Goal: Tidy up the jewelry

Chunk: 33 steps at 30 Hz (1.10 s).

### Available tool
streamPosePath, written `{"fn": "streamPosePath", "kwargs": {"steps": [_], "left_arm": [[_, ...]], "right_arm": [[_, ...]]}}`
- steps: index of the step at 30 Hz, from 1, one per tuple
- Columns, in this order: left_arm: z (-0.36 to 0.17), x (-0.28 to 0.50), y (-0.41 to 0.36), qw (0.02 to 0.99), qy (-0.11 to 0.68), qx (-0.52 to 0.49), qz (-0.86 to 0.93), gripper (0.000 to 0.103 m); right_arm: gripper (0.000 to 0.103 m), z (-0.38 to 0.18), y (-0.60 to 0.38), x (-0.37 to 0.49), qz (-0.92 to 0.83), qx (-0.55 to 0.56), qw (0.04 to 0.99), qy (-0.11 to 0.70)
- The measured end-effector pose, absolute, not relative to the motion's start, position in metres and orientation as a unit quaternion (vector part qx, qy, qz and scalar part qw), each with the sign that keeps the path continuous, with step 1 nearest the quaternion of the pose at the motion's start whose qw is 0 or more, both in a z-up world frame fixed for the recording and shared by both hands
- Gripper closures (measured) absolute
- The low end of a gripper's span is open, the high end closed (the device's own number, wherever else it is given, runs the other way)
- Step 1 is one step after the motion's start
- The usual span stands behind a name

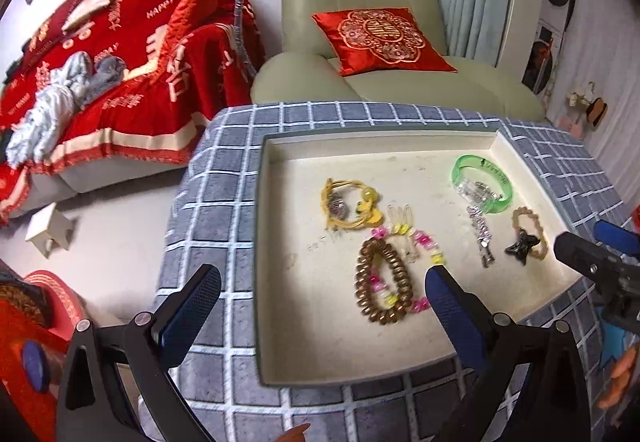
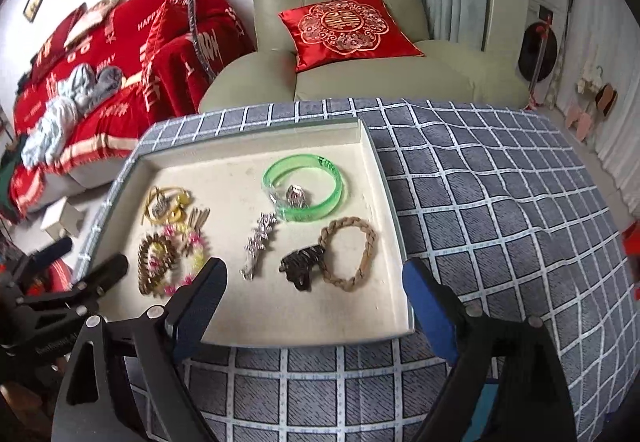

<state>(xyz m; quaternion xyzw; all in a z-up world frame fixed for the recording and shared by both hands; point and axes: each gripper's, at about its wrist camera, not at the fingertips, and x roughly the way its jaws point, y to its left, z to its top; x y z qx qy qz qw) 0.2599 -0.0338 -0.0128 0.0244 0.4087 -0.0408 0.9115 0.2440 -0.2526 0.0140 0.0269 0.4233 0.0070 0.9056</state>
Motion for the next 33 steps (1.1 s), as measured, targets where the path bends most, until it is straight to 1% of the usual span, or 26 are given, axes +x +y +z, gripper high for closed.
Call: {"fn": "streamPosePath", "kwargs": {"steps": [4,13,24,33], "left_arm": [[-0.008,0.245,-0.033,0.918,0.394,0.034,-0.027,0.0],[-0.013,0.206,-0.027,0.919,0.394,0.022,-0.01,0.0],[-0.023,0.156,-0.033,0.923,0.384,0.012,0.001,0.0],[-0.021,0.137,-0.036,0.931,0.365,0.008,0.001,0.0]], "right_arm": [[0.012,0.01,-0.244,0.234,0.017,0.009,0.903,0.43],[0.012,0.01,-0.237,0.198,0.02,0.007,0.91,0.413],[0.012,0.012,-0.241,0.152,-0.009,-0.003,0.929,0.369],[0.012,0.011,-0.234,0.13,-0.014,-0.02,0.94,0.341]]}}
